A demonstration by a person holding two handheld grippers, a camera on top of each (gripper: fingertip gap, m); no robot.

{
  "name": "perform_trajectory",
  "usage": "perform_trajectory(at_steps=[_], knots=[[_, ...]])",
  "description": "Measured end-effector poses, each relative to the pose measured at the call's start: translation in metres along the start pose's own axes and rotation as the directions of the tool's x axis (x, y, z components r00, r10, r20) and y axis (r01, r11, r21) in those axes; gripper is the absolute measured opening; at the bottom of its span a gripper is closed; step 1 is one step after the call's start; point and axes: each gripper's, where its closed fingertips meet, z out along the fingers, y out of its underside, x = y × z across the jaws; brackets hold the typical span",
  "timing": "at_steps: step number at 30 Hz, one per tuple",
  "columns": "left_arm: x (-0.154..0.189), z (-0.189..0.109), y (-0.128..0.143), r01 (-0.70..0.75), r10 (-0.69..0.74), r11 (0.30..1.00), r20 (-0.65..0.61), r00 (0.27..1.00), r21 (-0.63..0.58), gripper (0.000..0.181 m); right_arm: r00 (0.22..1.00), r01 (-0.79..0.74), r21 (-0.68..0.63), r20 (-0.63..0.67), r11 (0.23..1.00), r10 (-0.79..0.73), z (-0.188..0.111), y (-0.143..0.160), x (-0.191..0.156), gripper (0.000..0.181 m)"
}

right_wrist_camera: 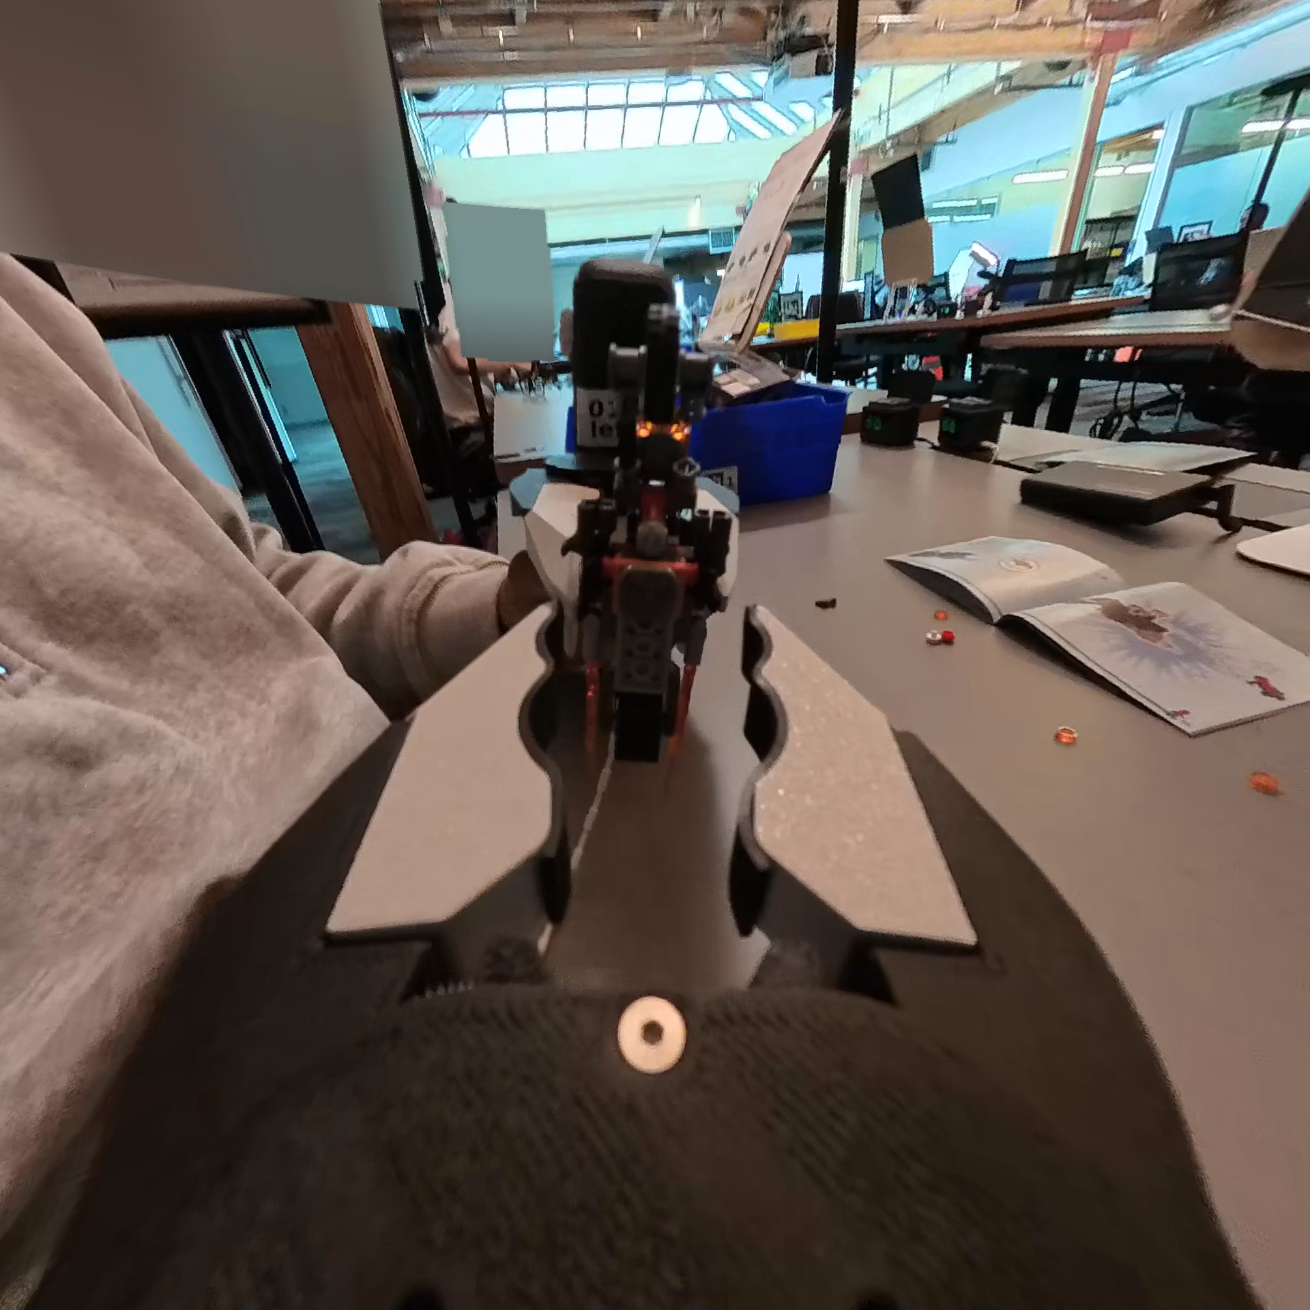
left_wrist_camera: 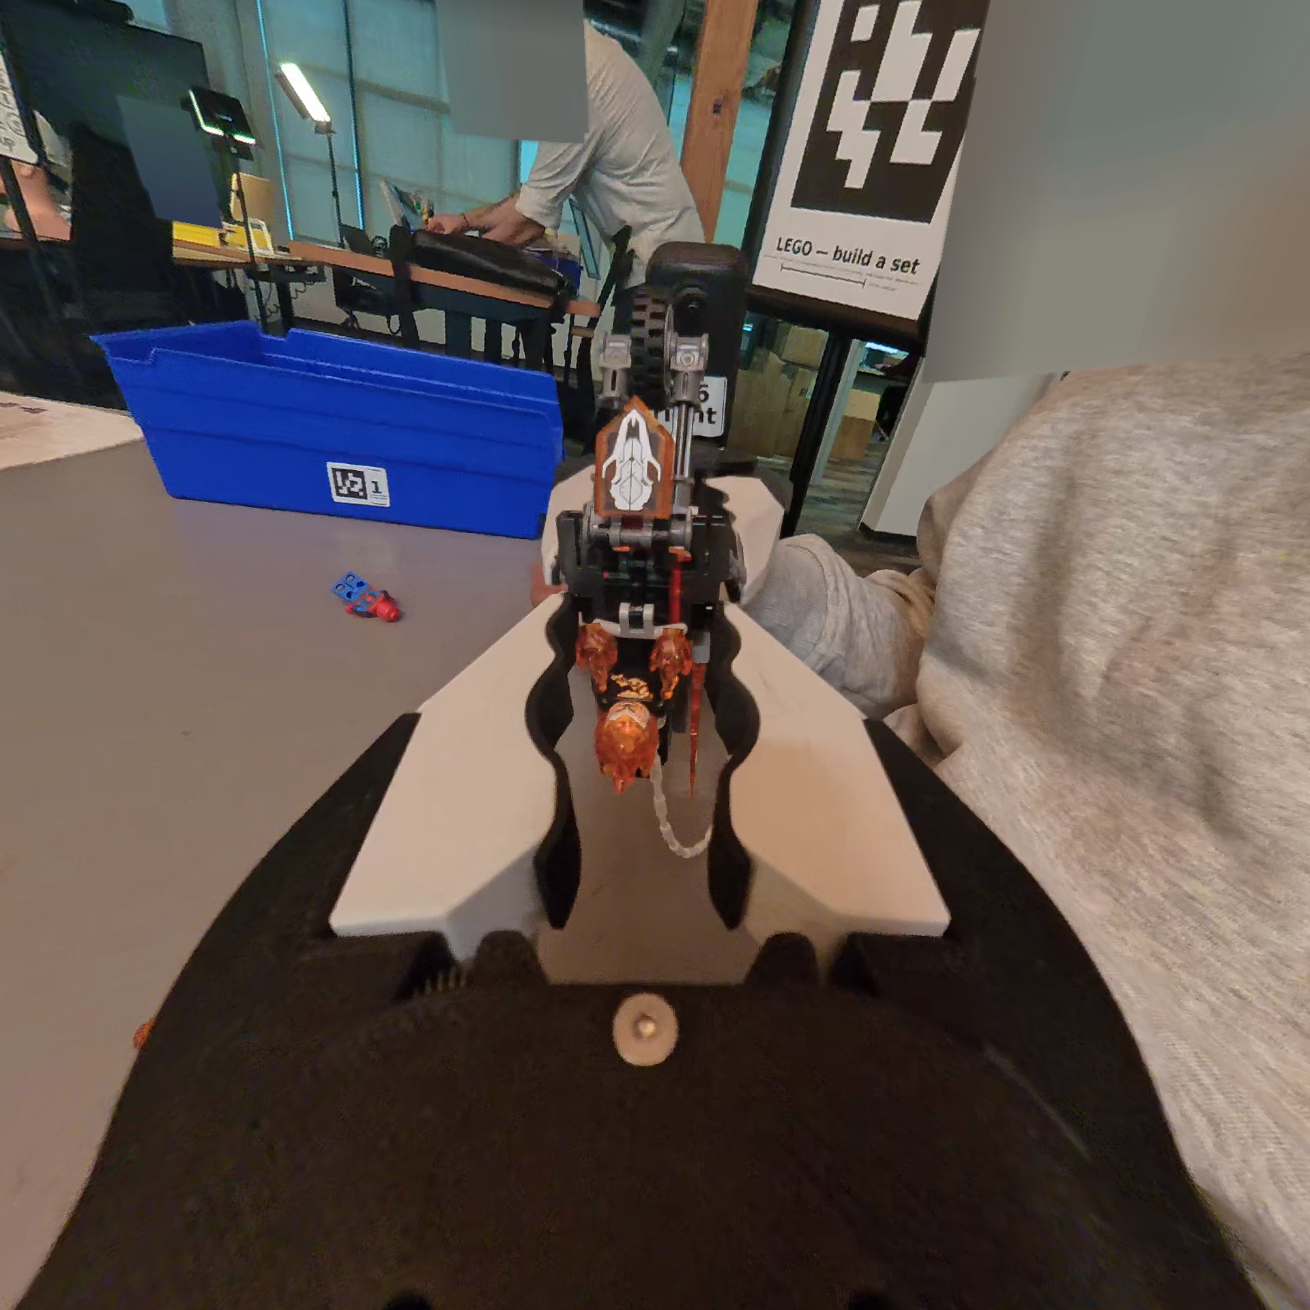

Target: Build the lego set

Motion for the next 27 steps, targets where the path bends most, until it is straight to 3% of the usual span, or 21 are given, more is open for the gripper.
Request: perform_trajectory(at_steps=[9,13,22,27], knots=[[0.006,-0.003,-0.008,0.047,-0.044,0.997,-0.059,0.997,0.054,0.034,0.999,0.048,-0.09,-0.015,0.995,-0.05,0.01,0.012,-0.004,0.045],[0.007,-0.002,-0.008,0.058,-0.054,0.997,-0.067,0.996,0.056,0.034,0.998,0.057,-0.071,0.009,0.996,-0.057,0.013,0.01,-0.009,0.036],[0.005,-0.004,-0.018,0.09,-0.082,0.988,-0.067,0.994,0.126,0.049,1.0,0.007,0.016,0.017,1.0,-0.007,0.012,-0.001,-0.006,0.034],[0.006,-0.004,-0.021,0.128,-0.115,0.981,-0.095,0.989,0.143,0.049,0.998,-0.037,0.078,0.05,0.996,0.034,0.013,-0.008,-0.009,0.034]])
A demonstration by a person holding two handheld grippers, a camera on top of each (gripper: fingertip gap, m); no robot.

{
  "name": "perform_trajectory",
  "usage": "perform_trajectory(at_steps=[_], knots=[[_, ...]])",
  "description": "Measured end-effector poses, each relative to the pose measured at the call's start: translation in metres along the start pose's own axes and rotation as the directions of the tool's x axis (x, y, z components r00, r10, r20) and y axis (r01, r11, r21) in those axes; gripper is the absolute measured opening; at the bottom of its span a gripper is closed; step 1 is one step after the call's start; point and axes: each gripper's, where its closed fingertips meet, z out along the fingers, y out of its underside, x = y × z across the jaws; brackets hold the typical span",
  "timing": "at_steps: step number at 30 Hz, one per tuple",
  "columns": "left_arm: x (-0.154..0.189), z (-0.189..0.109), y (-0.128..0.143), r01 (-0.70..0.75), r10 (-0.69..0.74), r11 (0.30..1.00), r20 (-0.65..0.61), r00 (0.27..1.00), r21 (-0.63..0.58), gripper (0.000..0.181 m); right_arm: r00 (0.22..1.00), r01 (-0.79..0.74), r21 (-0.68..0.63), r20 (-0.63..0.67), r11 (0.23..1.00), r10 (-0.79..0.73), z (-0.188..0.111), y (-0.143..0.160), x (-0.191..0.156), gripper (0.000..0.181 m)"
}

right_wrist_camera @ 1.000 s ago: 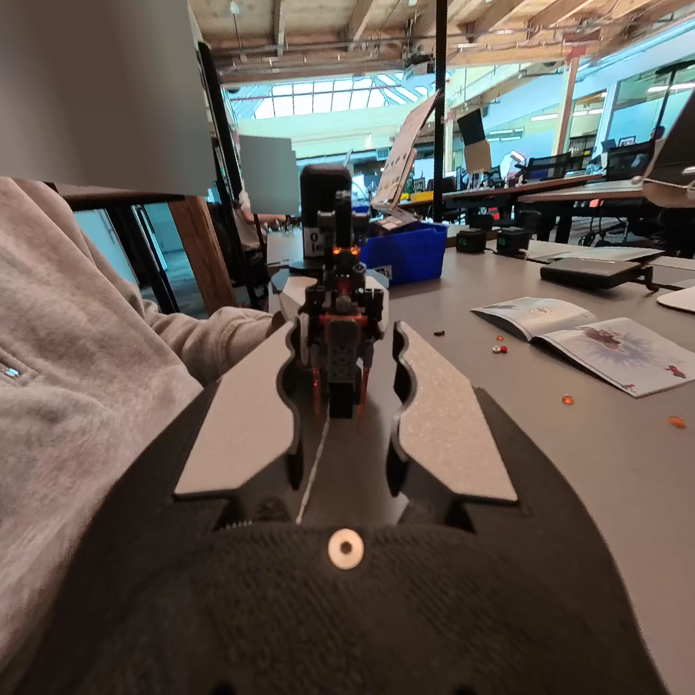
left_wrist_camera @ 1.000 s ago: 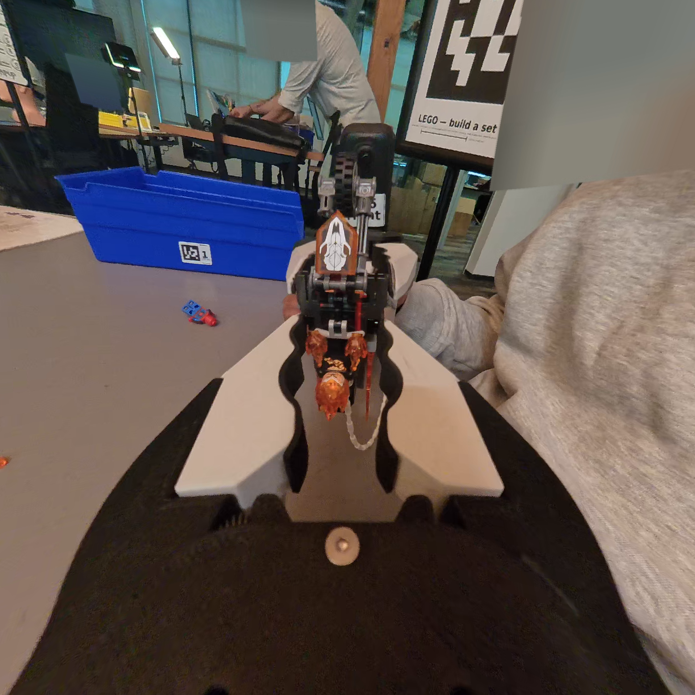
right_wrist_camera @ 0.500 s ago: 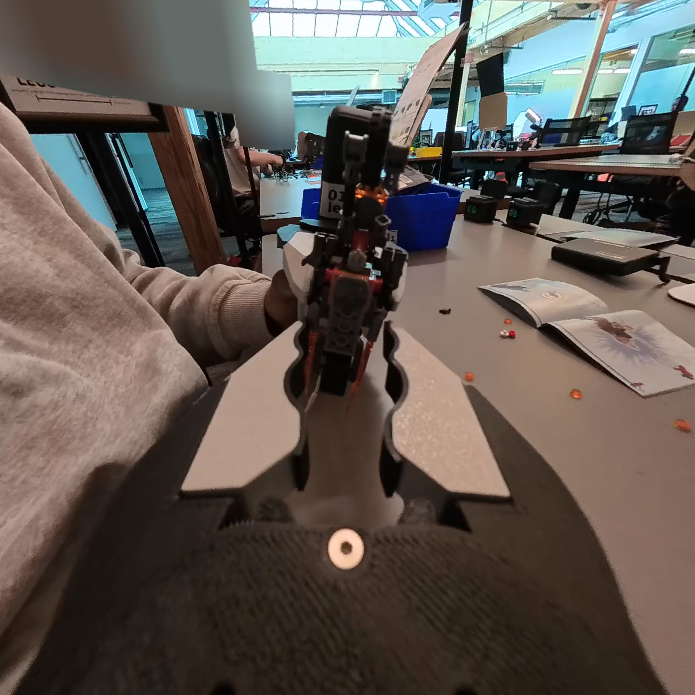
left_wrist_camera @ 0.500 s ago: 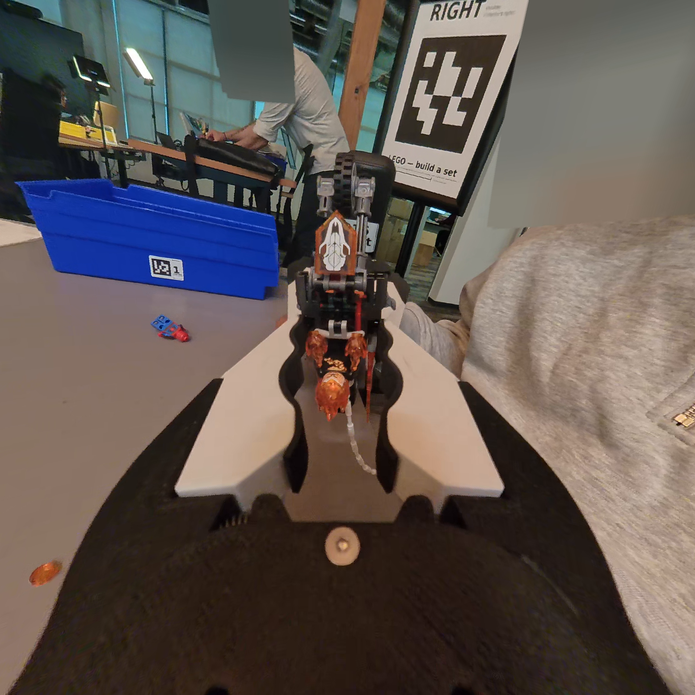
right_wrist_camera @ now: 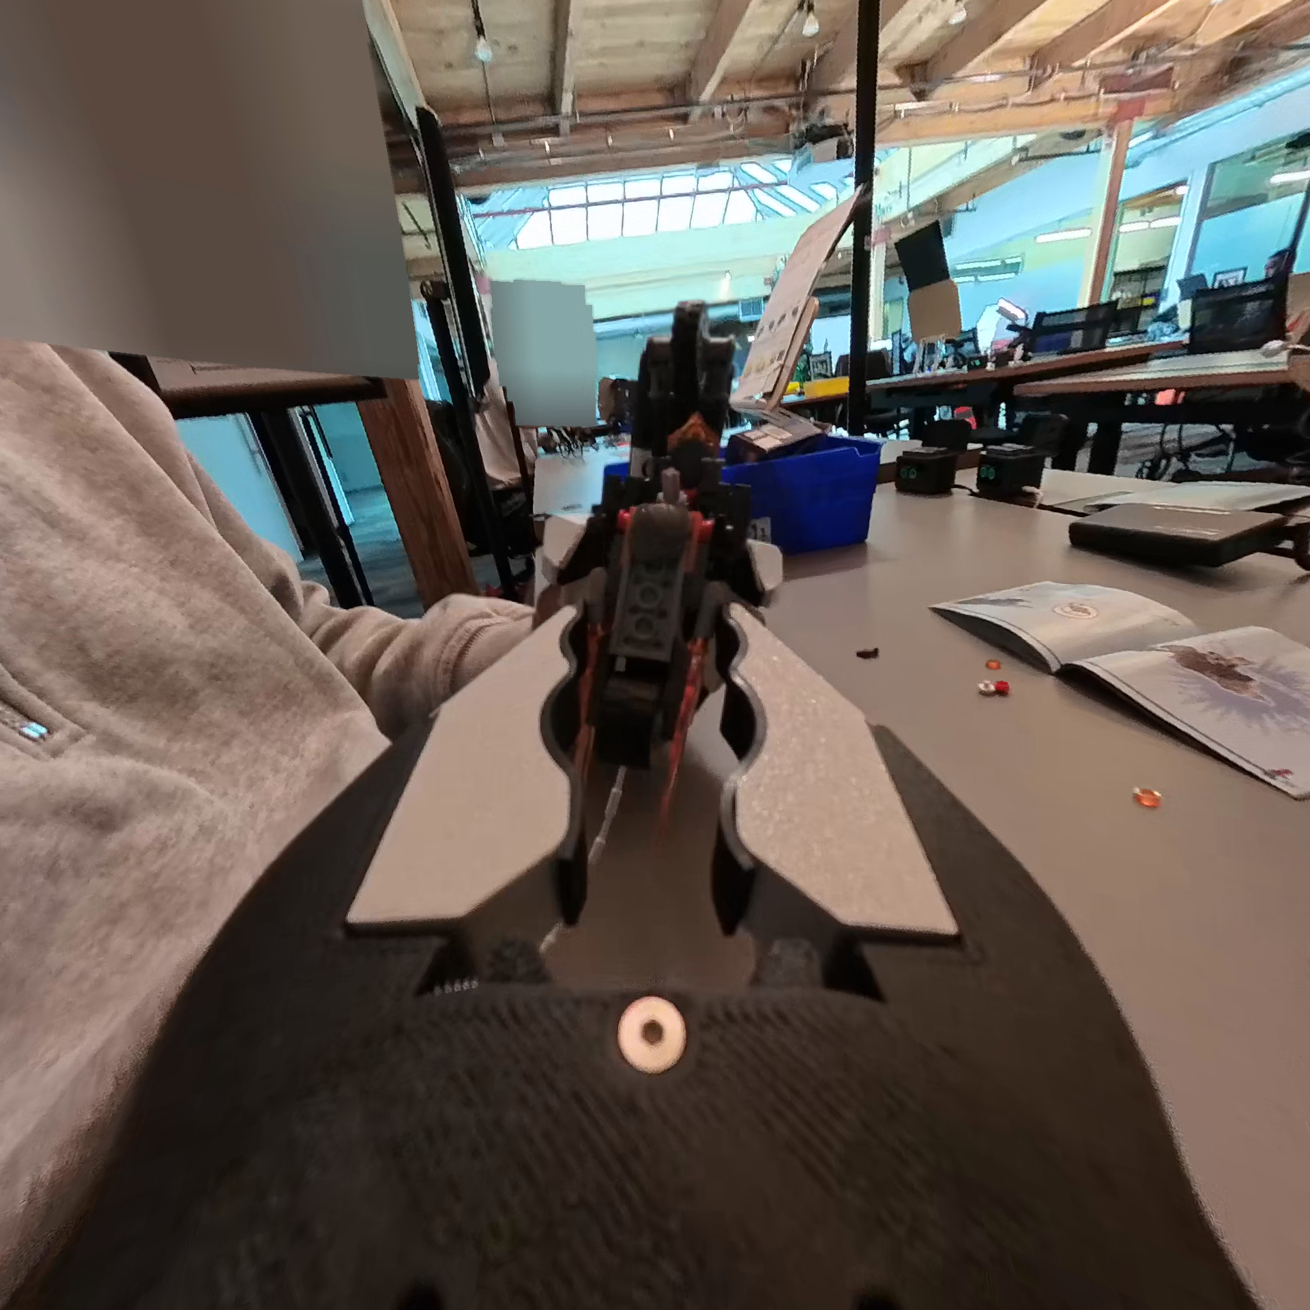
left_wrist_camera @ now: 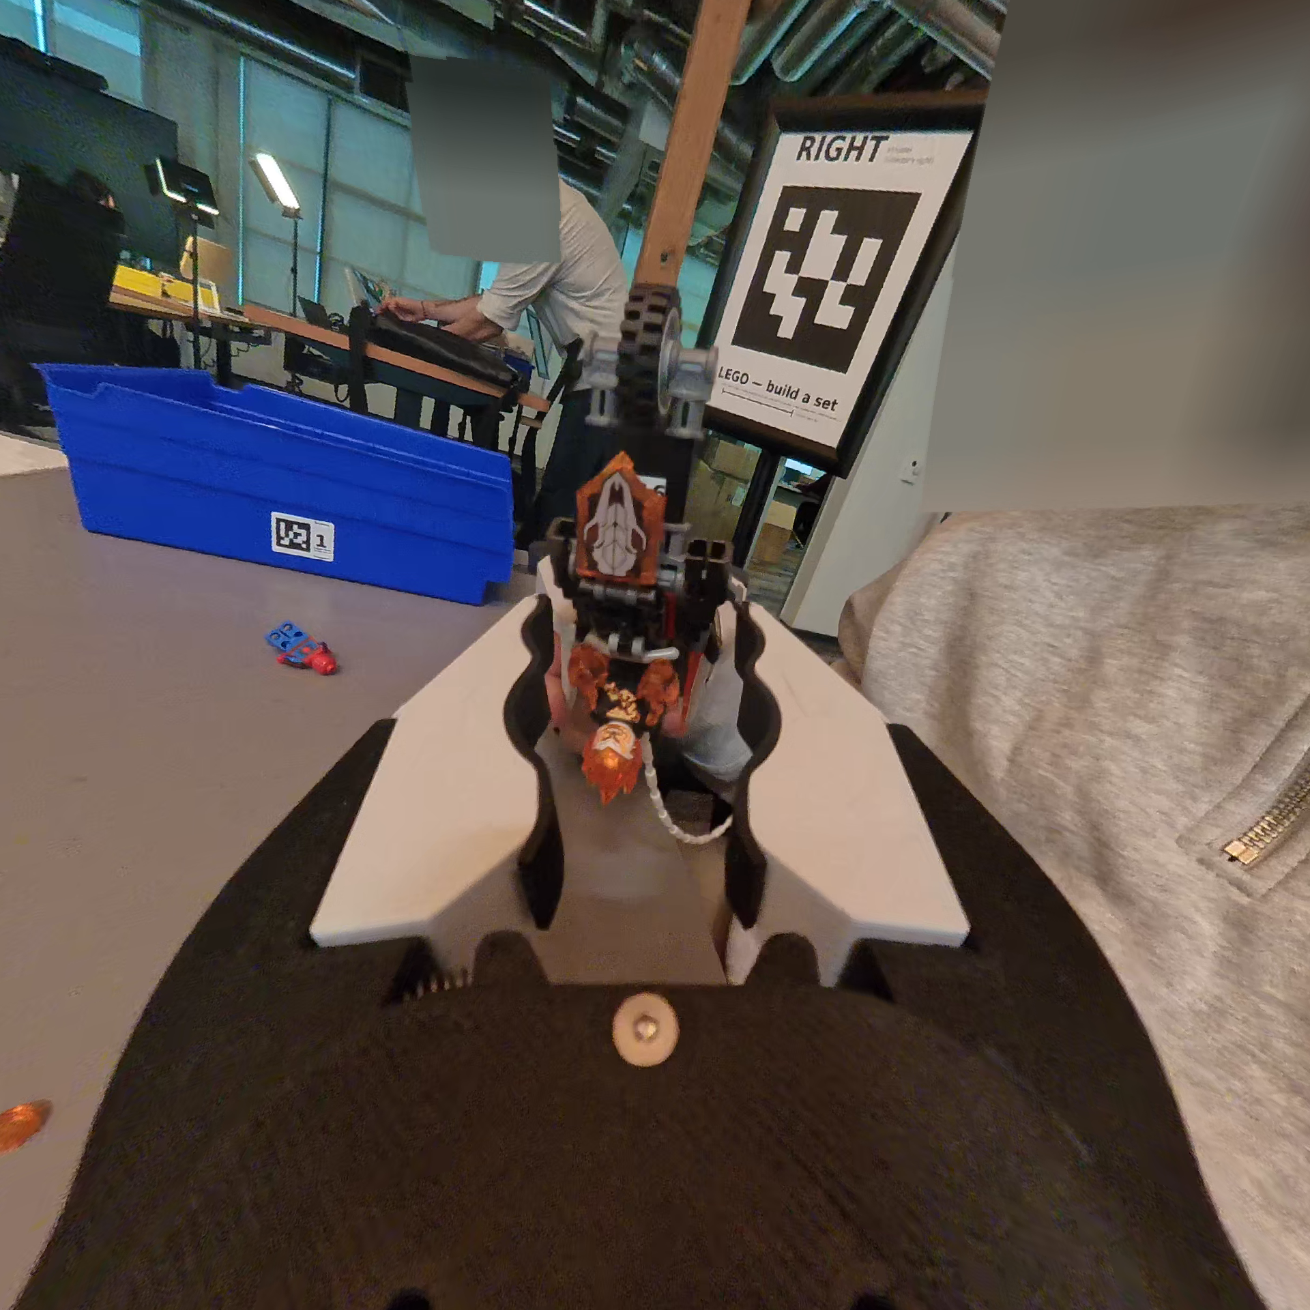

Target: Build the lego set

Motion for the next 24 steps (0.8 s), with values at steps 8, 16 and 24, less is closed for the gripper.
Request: perform_trajectory(at_steps=[8,16,24], knots=[[0.006,-0.002,-0.008,0.033,-0.031,0.998,-0.046,0.998,0.05,0.051,0.993,-0.107,0.14,0.073,0.984,0.098,0.0,-0.014,-0.006,0.032],[0.006,-0.011,-0.024,0.088,-0.077,0.985,-0.083,0.994,0.147,0.052,0.976,-0.197,0.222,0.137,0.955,0.169,-0.001,-0.022,-0.008,0.032],[0.007,-0.005,-0.016,0.058,-0.052,0.993,-0.067,0.996,0.099,0.05,0.966,-0.231,0.258,0.174,0.938,0.19,0.001,-0.025,-0.013,0.032]])
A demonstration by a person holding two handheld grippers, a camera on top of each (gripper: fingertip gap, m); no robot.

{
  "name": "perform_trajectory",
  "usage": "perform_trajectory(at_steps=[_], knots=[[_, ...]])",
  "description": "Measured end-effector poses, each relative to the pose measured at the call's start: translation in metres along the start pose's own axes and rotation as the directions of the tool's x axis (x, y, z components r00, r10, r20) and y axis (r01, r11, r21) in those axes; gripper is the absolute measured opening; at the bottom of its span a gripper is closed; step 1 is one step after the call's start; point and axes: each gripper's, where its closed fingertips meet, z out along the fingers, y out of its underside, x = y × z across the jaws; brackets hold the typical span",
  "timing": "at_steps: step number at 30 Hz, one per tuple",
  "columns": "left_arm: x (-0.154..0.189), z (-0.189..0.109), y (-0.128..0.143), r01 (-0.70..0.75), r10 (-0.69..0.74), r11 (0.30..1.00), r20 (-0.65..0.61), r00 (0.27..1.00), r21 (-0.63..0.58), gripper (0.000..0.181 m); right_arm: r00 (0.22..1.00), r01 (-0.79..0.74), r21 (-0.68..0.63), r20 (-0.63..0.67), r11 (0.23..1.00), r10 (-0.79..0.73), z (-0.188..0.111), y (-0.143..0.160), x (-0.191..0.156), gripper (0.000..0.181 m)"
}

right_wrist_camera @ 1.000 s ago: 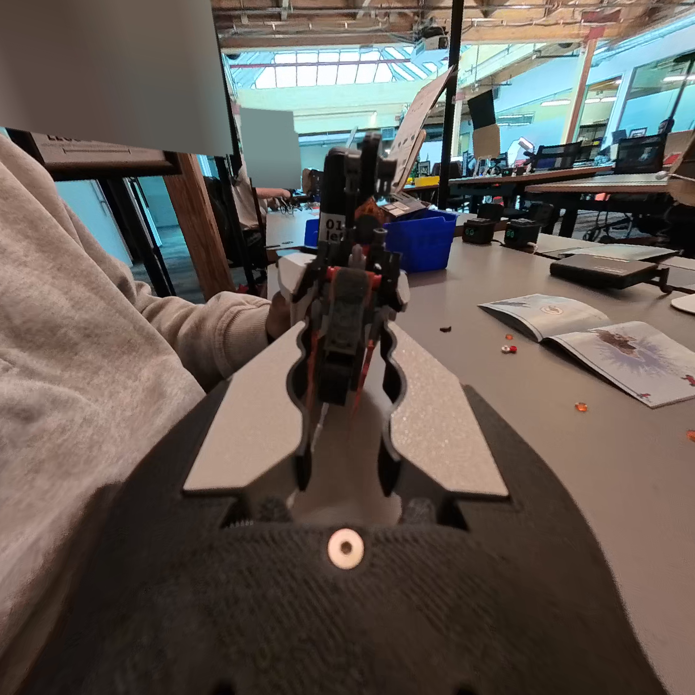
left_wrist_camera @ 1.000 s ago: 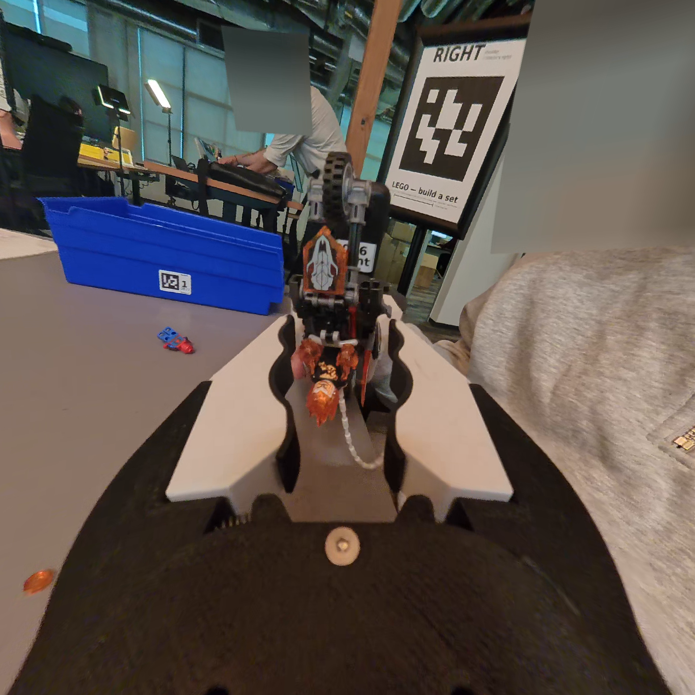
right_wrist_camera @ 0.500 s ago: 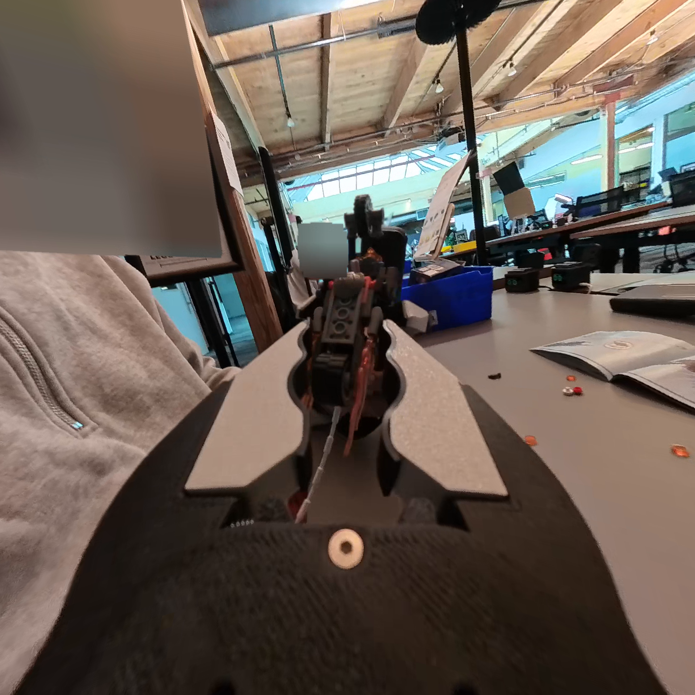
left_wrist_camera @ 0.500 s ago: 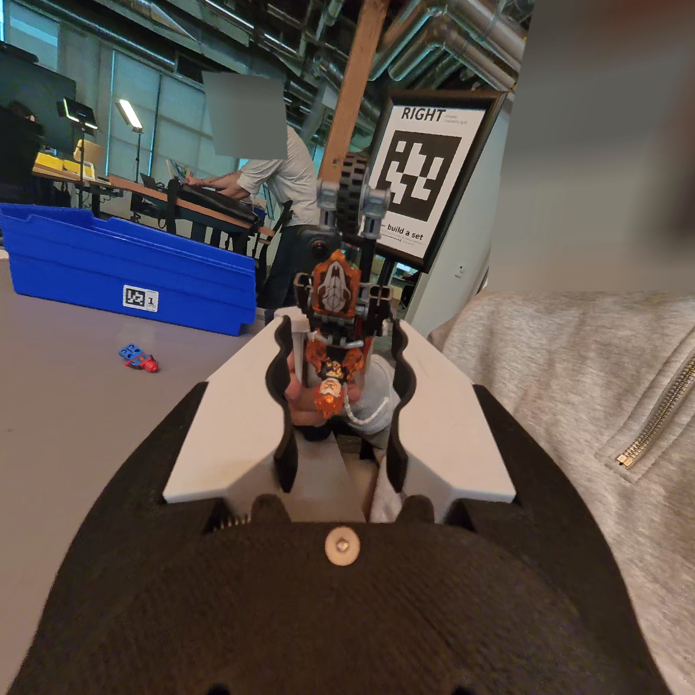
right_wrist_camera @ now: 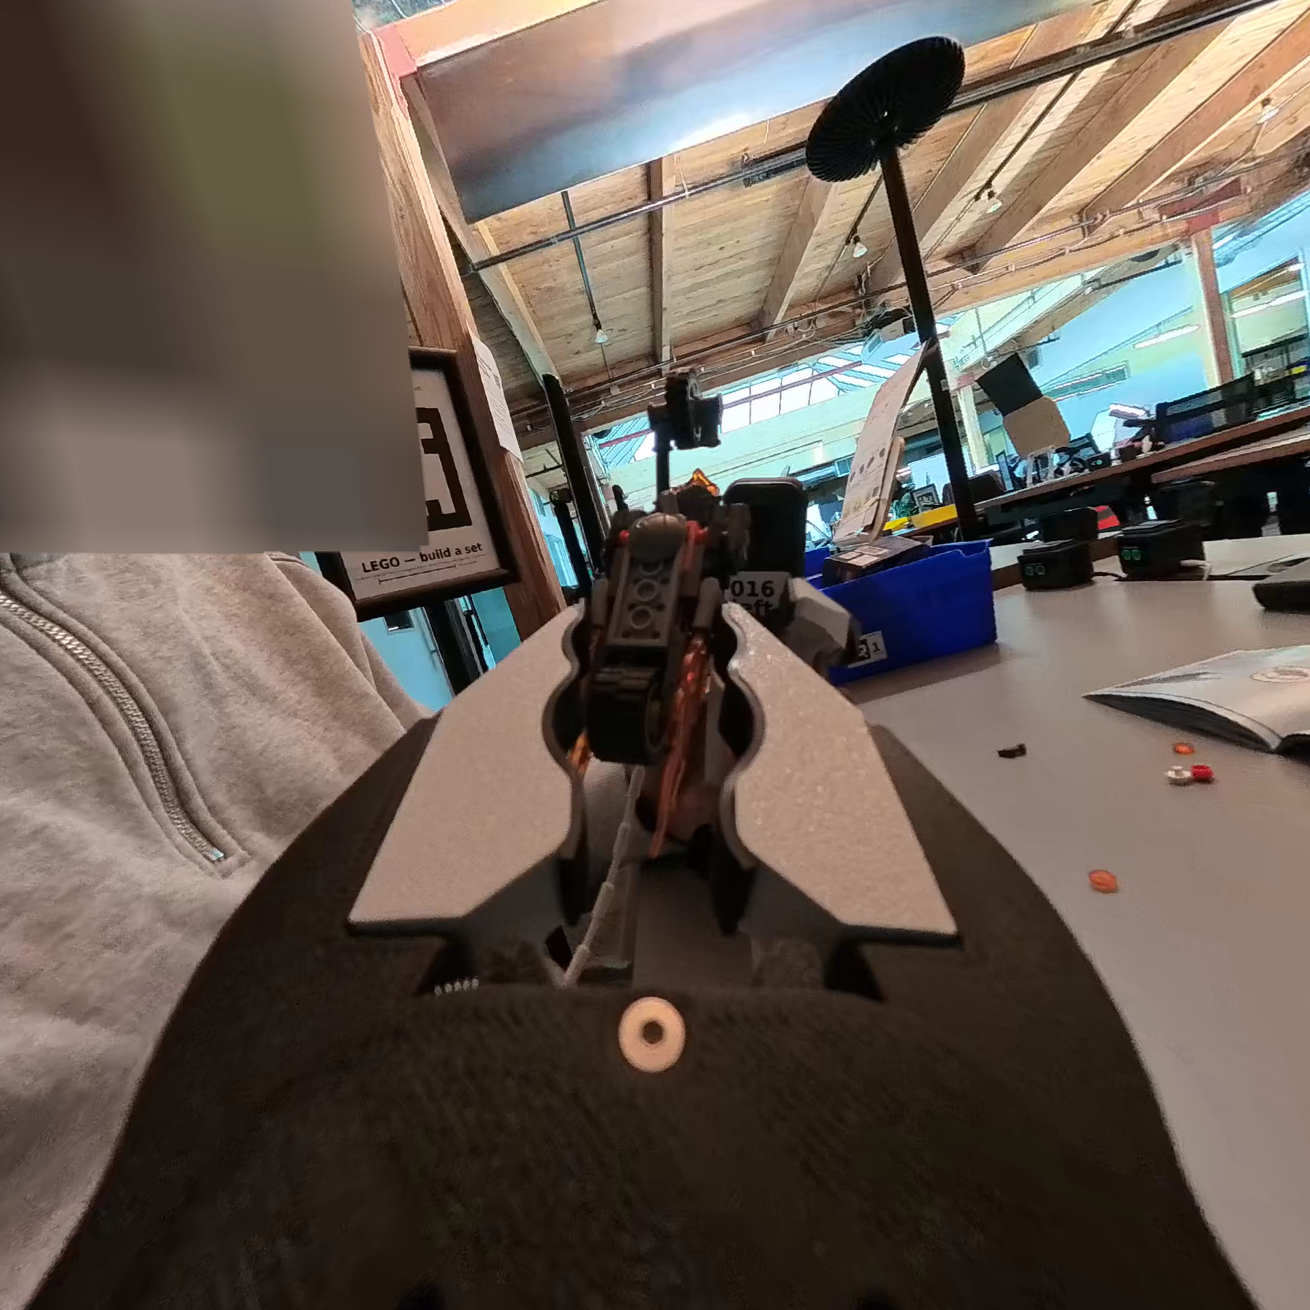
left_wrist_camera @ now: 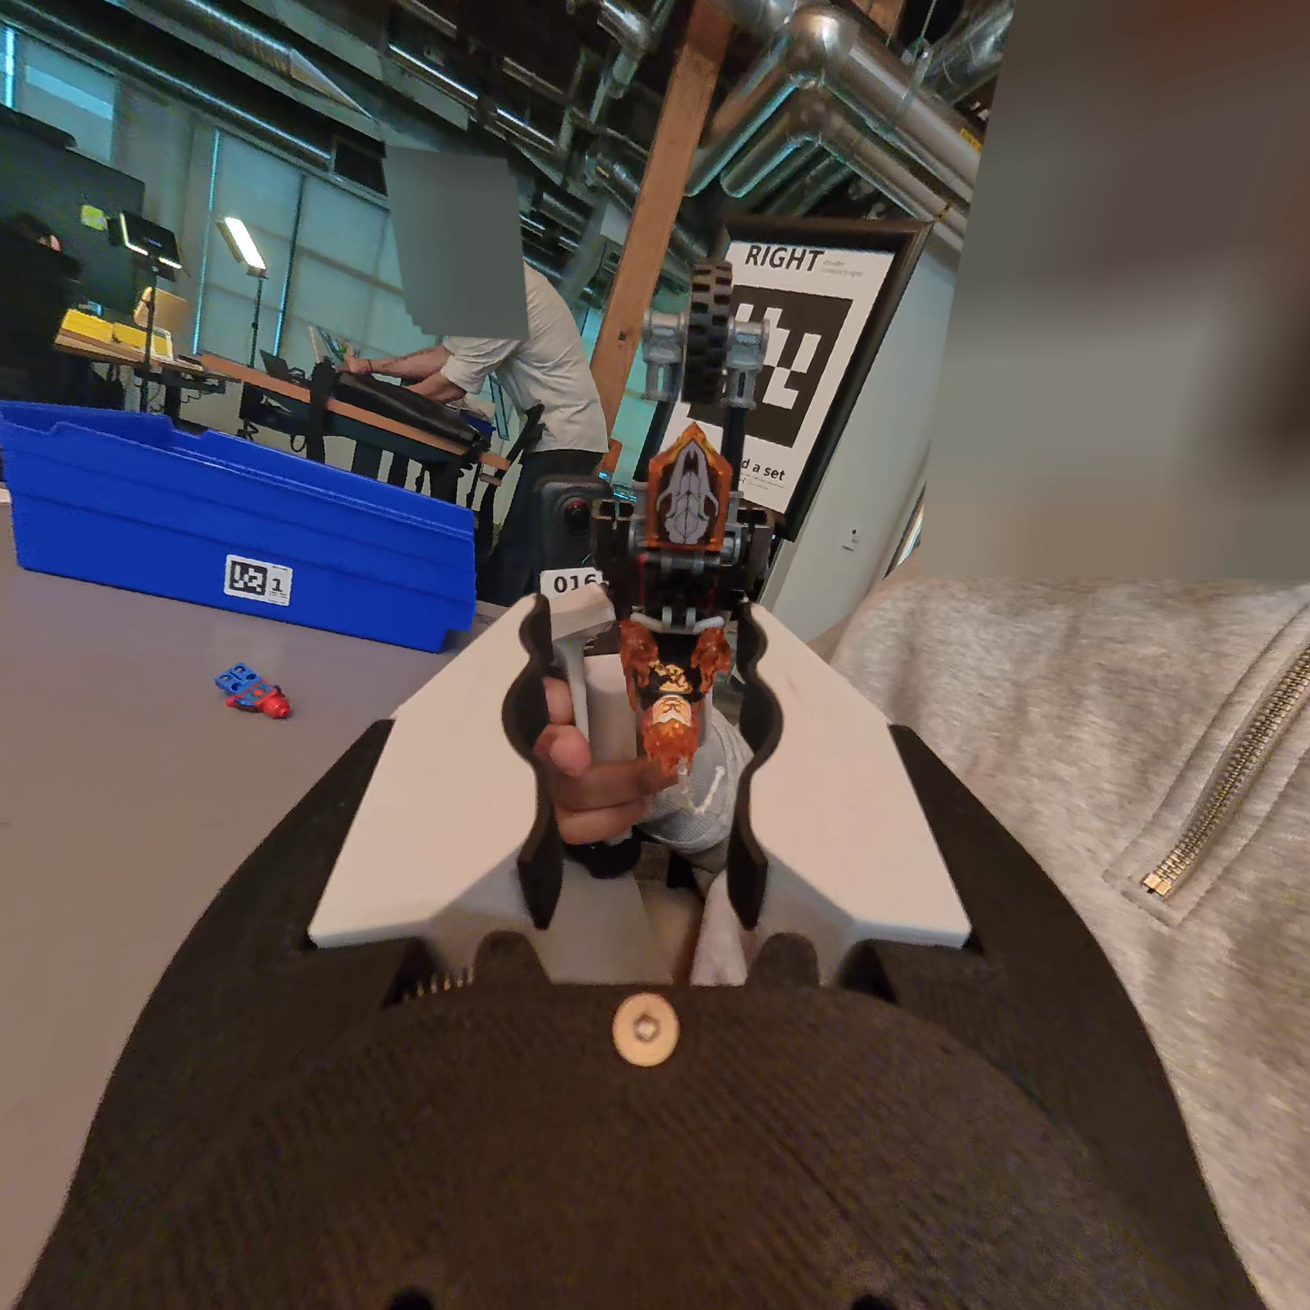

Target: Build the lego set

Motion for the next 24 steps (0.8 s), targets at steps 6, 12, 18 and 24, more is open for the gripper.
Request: perform_trajectory(at_steps=[6,12,18,24], knots=[[-0.001,-0.002,-0.003,-0.004,0.004,1.0,0.011,1.0,0.017,0.049,1.0,-0.005,0.005,-0.001,1.0,0.005,0.0,0.0,0.001,0.032],[-0.003,-0.002,-0.003,0.001,-0.002,1.0,0.017,1.0,0.019,0.049,1.0,0.009,0.005,-0.011,1.0,-0.009,-0.001,-0.001,0.002,0.032],[-0.007,-0.007,-0.012,0.023,-0.026,0.997,0.032,0.999,0.075,0.053,0.998,0.044,0.005,-0.051,0.999,-0.044,-0.004,-0.004,0.007,0.032],[-0.009,-0.008,-0.012,0.002,-0.006,0.997,0.056,0.998,0.073,0.051,0.996,0.06,0.012,-0.066,0.998,-0.059,-0.005,-0.006,0.008,0.032]])
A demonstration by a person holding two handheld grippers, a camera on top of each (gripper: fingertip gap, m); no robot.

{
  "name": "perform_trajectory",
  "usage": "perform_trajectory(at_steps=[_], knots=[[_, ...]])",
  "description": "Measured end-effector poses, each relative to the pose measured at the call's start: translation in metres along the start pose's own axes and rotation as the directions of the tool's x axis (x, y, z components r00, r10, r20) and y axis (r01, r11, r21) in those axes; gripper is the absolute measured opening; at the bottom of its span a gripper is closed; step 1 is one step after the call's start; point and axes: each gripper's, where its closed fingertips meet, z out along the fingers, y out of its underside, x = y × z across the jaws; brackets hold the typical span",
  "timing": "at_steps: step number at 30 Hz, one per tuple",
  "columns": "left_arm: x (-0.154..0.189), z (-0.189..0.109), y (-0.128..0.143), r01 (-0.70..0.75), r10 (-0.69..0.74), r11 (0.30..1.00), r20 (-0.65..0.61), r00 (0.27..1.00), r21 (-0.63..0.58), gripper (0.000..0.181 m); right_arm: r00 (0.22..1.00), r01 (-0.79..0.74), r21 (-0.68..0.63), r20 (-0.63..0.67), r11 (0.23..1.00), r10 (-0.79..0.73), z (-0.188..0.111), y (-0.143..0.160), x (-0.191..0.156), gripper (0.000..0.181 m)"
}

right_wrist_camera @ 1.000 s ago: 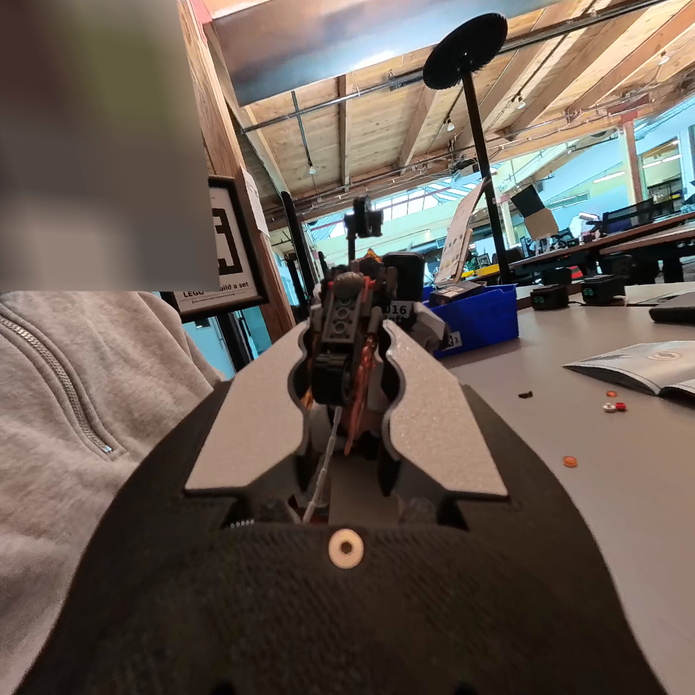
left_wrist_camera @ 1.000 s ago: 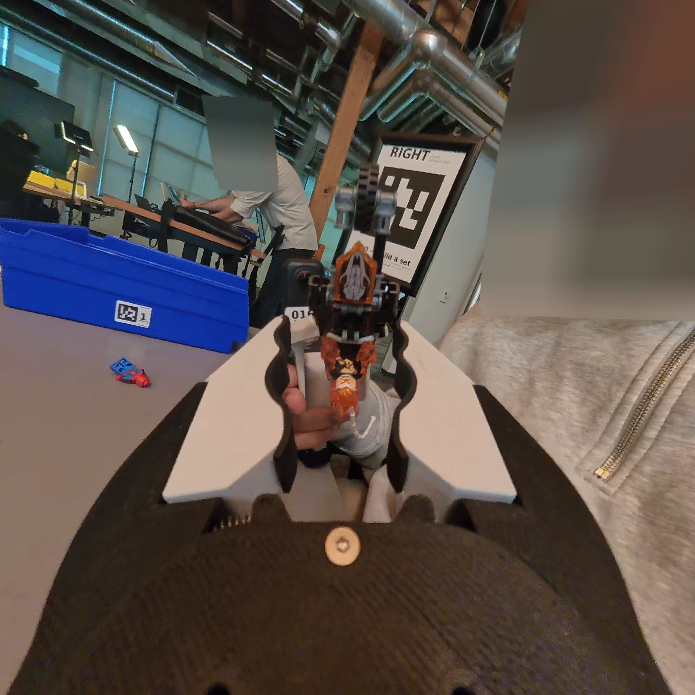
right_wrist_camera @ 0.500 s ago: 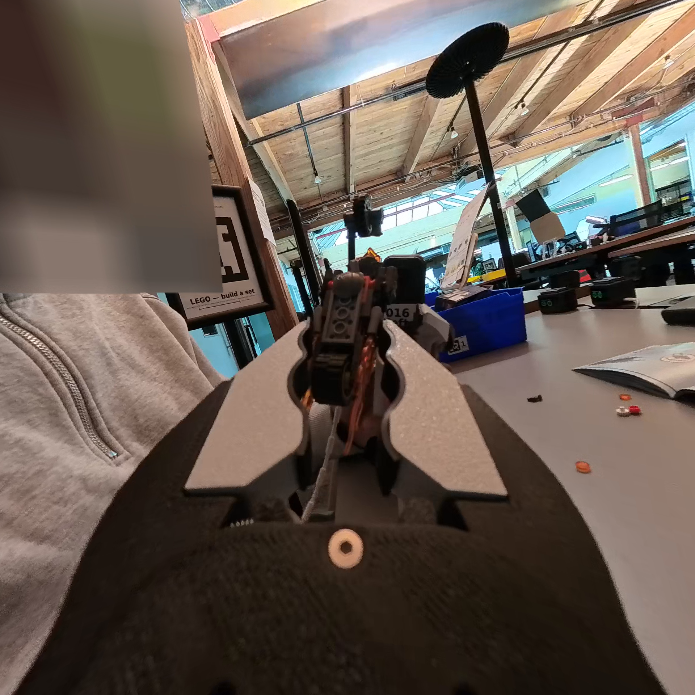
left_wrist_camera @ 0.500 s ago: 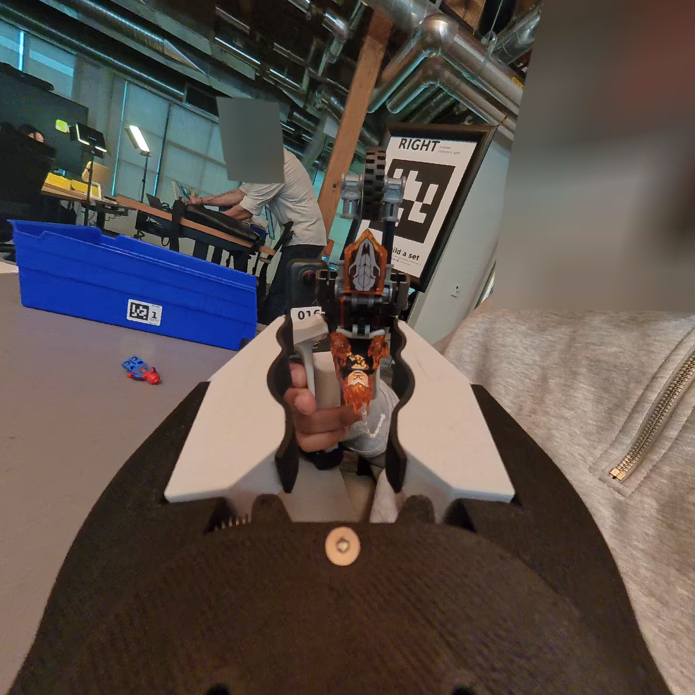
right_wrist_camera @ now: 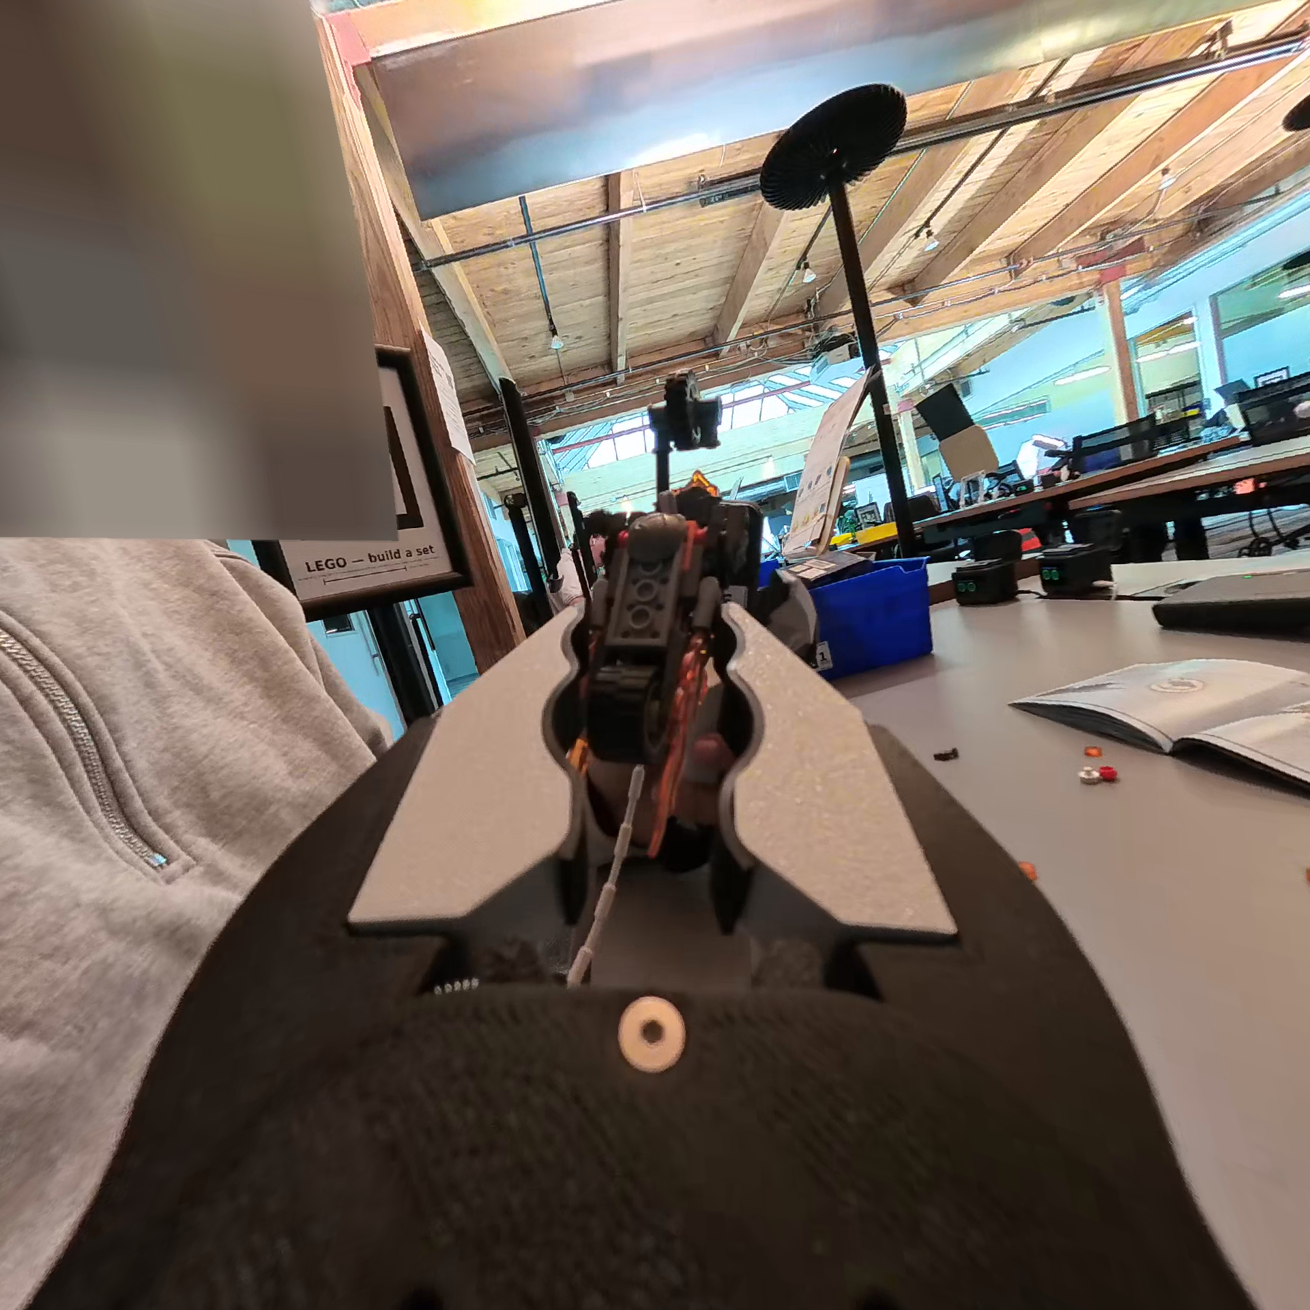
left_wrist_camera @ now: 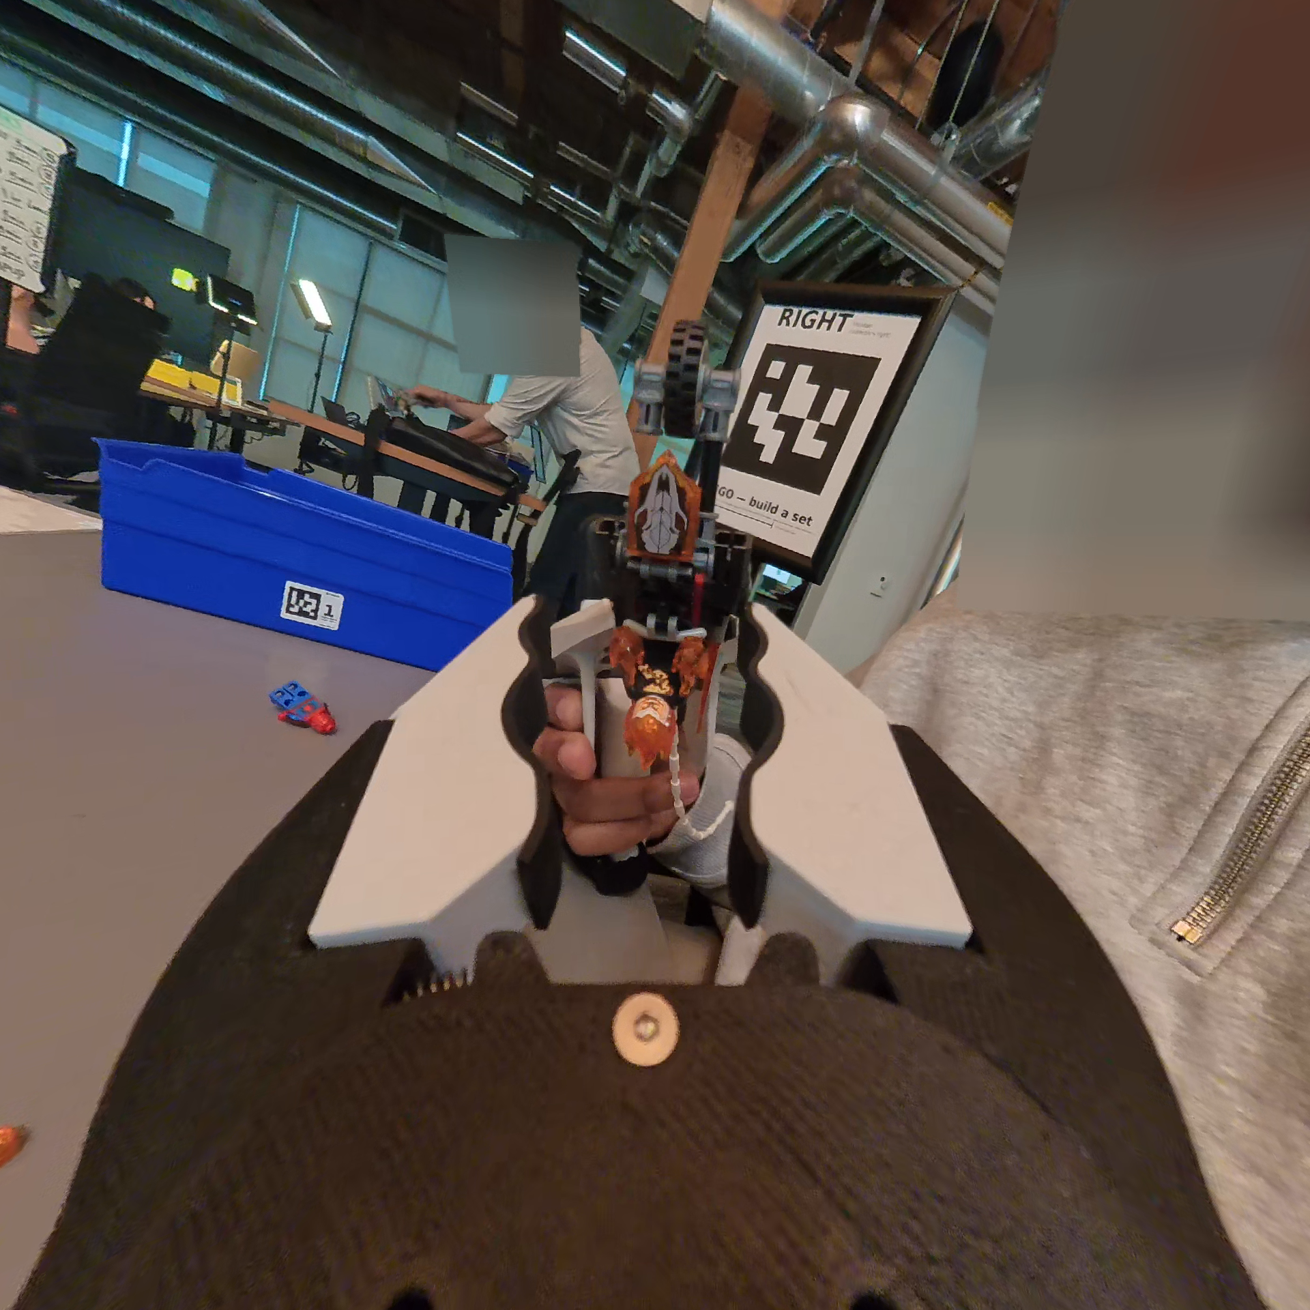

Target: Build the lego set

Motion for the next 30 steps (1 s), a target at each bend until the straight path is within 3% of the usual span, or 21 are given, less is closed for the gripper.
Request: perform_trajectory(at_steps=[30], knots=[[-0.0004,-0.003,-0.0077,0.019,-0.019,0.999,-0.002,1.0,0.046,0.052,0.998,0.045,-0.038,-0.05,0.998,-0.047,0.0012,0.0027,0.0044,0.032]])
